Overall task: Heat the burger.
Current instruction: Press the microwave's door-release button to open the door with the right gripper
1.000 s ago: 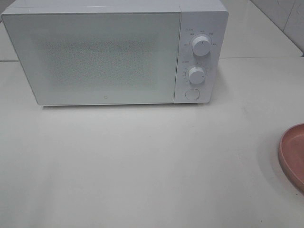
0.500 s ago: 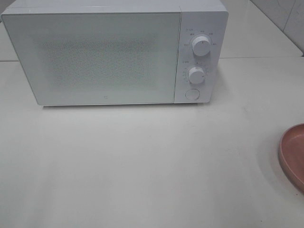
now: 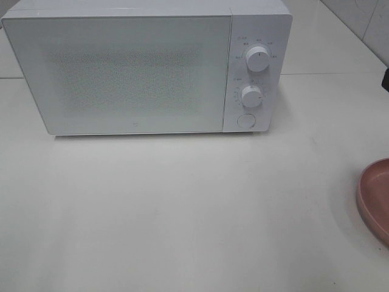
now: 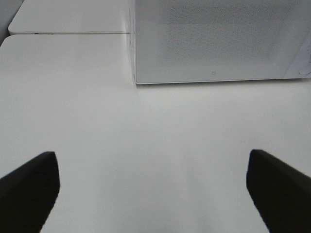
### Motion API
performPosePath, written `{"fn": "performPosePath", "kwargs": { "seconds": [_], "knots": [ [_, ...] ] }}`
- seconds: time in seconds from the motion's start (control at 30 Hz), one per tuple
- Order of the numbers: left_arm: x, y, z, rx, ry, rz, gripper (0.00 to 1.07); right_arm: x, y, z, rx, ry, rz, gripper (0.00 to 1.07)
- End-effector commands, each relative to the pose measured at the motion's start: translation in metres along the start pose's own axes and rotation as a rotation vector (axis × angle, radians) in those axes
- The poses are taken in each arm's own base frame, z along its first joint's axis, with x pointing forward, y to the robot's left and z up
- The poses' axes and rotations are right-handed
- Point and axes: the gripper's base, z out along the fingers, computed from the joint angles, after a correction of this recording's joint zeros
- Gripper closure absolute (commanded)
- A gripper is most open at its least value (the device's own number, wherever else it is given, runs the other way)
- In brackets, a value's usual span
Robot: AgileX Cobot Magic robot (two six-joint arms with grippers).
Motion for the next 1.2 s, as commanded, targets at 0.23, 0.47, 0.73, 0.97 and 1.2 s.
{"fn": "performPosePath", "kwargs": {
  "seconds": [0.23,0.47,0.73,0.97,1.2],
  "knots": [
    [0.001,-0.001,-0.003,0.006,-0.023,0.001,0.07,0.012,0.0,0.028,-0.027,-0.202,-0.004,0.34],
    [0.001,-0.001,-0.003,0.006,-0.023,0.001,0.07,0.03,-0.003,0.05,0.002,-0.159,-0.017,0.34],
    [0.001,-0.001,-0.003,0.006,-0.023,0.001,0.07,0.039,0.009,0.068,0.009,-0.191,-0.057,0.34],
    [0.001,-0.001,-0.003,0.006,-0.023,0.001,0.07,0.053,0.039,0.076,0.015,-0.205,-0.106,0.34],
    [0.001,-0.001,-0.003,0.006,-0.023,0.001,0.07,0.072,0.069,0.077,0.043,-0.19,-0.097,0.34]
  ]
}}
